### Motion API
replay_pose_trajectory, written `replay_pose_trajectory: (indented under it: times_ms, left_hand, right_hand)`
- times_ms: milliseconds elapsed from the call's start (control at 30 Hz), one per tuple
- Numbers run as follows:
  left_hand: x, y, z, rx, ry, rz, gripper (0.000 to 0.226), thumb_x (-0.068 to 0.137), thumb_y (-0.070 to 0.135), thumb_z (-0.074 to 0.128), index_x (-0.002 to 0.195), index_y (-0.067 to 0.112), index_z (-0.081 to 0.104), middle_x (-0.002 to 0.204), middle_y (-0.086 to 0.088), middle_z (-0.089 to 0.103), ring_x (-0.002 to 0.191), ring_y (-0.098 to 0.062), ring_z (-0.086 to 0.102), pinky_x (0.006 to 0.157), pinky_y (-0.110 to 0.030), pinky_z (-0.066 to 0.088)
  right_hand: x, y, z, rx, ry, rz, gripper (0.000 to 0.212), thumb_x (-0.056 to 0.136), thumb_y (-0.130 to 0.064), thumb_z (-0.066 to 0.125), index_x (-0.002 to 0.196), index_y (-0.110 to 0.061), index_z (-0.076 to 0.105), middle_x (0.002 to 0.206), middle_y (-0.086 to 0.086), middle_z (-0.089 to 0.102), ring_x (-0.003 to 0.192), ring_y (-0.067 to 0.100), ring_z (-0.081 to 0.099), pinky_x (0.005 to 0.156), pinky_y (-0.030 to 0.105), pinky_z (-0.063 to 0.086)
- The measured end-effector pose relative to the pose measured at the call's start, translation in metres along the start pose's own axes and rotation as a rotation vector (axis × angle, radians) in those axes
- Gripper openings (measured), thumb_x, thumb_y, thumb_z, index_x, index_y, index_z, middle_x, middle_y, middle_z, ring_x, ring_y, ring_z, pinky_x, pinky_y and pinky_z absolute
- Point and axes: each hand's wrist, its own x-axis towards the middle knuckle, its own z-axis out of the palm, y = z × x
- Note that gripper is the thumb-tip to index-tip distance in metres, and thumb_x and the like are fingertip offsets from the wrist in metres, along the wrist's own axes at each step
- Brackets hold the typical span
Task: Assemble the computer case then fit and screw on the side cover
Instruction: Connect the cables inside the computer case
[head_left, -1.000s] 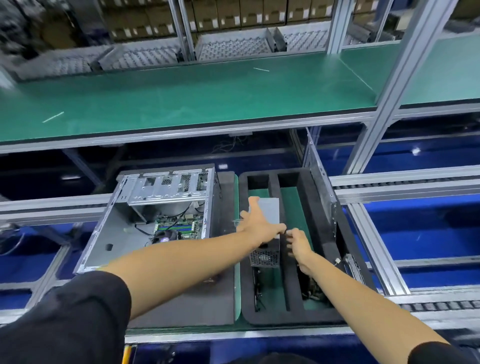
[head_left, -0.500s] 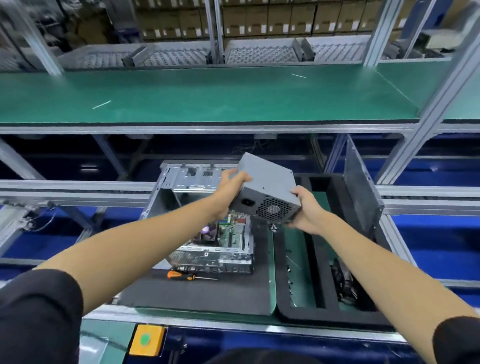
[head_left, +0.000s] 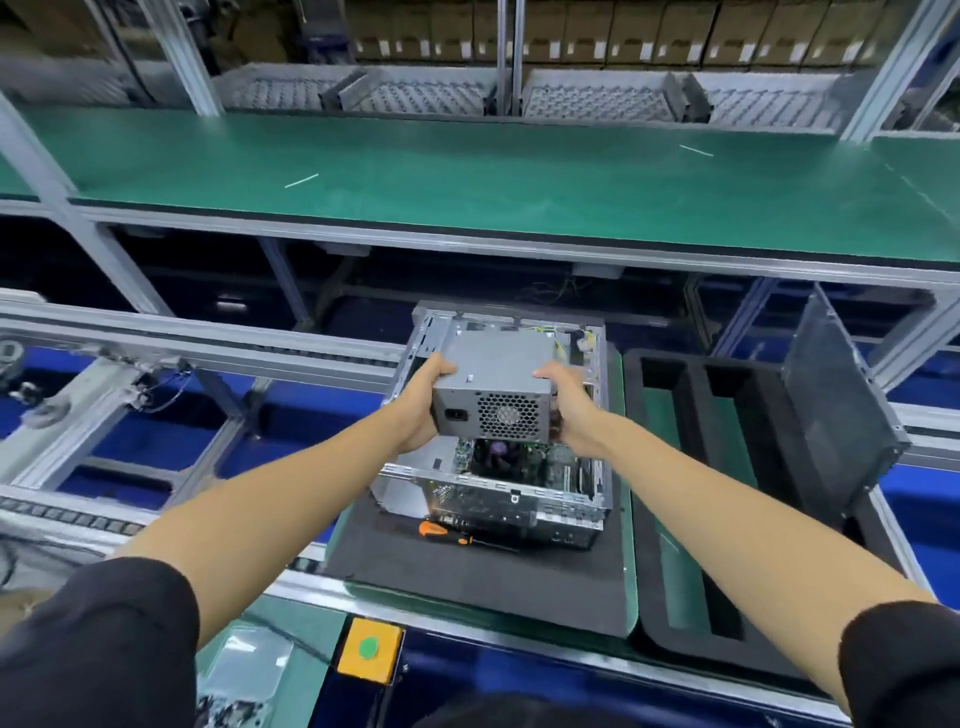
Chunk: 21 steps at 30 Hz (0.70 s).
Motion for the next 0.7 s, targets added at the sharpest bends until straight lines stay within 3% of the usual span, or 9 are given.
replay_pose_trajectory:
  times_ms: [67,167,300,367,433,467,567,633,700]
  left_hand:
    - [-0.003,-0.004,-0.014,0.027,-0.013,-0.007,0.031,0.095,0.034,0.049,0.116,0.014,0.058,0.115,-0.017,0.063,0.102,-0.030,0.058,0.098,-0.050,0.048]
    - [-0.007,-0.007,-0.030,0.147,0.010,-0.001,0.018,0.096,0.016,0.050,0.112,0.010,0.054,0.108,-0.013,0.064,0.091,-0.027,0.063,0.081,-0.037,0.052]
    - [-0.006,-0.005,-0.036,0.492,0.074,0.004,0.013,0.095,0.011,0.055,0.107,0.008,0.057,0.097,-0.007,0.061,0.080,-0.020,0.057,0.071,-0.031,0.048]
    - [-0.002,-0.008,-0.041,0.758,0.102,0.041,0.035,0.095,0.015,0.057,0.129,0.011,0.055,0.120,-0.007,0.051,0.102,-0.022,0.052,0.089,-0.034,0.045]
    - [0.001,-0.012,-0.046,0.946,0.086,0.093,0.055,0.098,0.024,0.058,0.151,0.023,0.042,0.146,-0.005,0.028,0.135,-0.024,0.030,0.116,-0.039,0.030]
    - [0.001,-0.014,-0.047,0.964,0.045,0.138,0.056,0.101,0.031,0.056,0.154,0.026,0.038,0.153,-0.003,0.022,0.143,-0.023,0.021,0.122,-0.043,0.022]
    - [0.006,-0.016,-0.051,0.978,-0.076,0.221,0.055,0.107,0.046,0.039,0.157,0.025,0.033,0.159,-0.004,0.025,0.149,-0.023,0.019,0.124,-0.046,0.013]
    - [0.009,-0.018,-0.055,1.093,-0.015,0.301,0.052,0.108,0.047,0.032,0.156,0.027,0.036,0.159,-0.001,0.028,0.148,-0.024,0.019,0.120,-0.038,0.009]
    - [0.012,-0.019,-0.064,1.142,0.089,0.336,0.049,0.106,0.055,0.029,0.149,0.038,0.045,0.158,0.008,0.026,0.143,-0.021,0.015,0.117,-0.042,0.008]
  right_hand:
    - [-0.001,0.004,0.017,0.001,0.028,0.007,0.081,0.071,-0.053,0.065,0.140,-0.027,0.032,0.153,0.006,0.035,0.133,0.029,0.039,0.113,0.056,0.032]
    - [0.001,0.007,0.034,-0.054,0.095,-0.060,0.073,0.064,-0.047,0.067,0.126,-0.032,0.032,0.144,0.010,0.036,0.123,0.032,0.042,0.103,0.052,0.038]
    - [0.008,0.015,0.055,-0.160,0.216,-0.196,0.094,0.054,-0.042,0.071,0.138,-0.035,0.030,0.149,0.009,0.023,0.113,0.032,0.041,0.089,0.047,0.034]
    - [0.010,0.020,0.066,-0.208,0.239,-0.208,0.094,0.055,-0.042,0.072,0.139,-0.040,0.028,0.140,0.005,0.024,0.106,0.032,0.046,0.087,0.044,0.035]
    - [0.012,0.024,0.077,-0.258,0.258,-0.203,0.093,0.056,-0.043,0.074,0.136,-0.043,0.026,0.127,0.003,0.025,0.089,0.020,0.047,0.078,0.038,0.036]
    - [0.014,0.026,0.083,-0.292,0.276,-0.192,0.094,0.056,-0.045,0.075,0.136,-0.043,0.025,0.123,0.003,0.025,0.083,0.018,0.045,0.077,0.037,0.037]
    - [0.020,0.032,0.104,-0.341,0.324,-0.123,0.100,0.060,-0.052,0.078,0.141,-0.041,0.022,0.118,0.004,0.025,0.092,0.032,0.052,0.082,0.041,0.042]
    - [0.023,0.035,0.118,-0.347,0.373,-0.093,0.095,0.066,-0.057,0.079,0.140,-0.038,0.022,0.118,0.005,0.026,0.096,0.036,0.053,0.083,0.043,0.045]
    - [0.026,0.035,0.129,-0.360,0.398,-0.074,0.089,0.071,-0.060,0.078,0.136,-0.037,0.023,0.115,0.005,0.025,0.093,0.035,0.051,0.083,0.043,0.045]
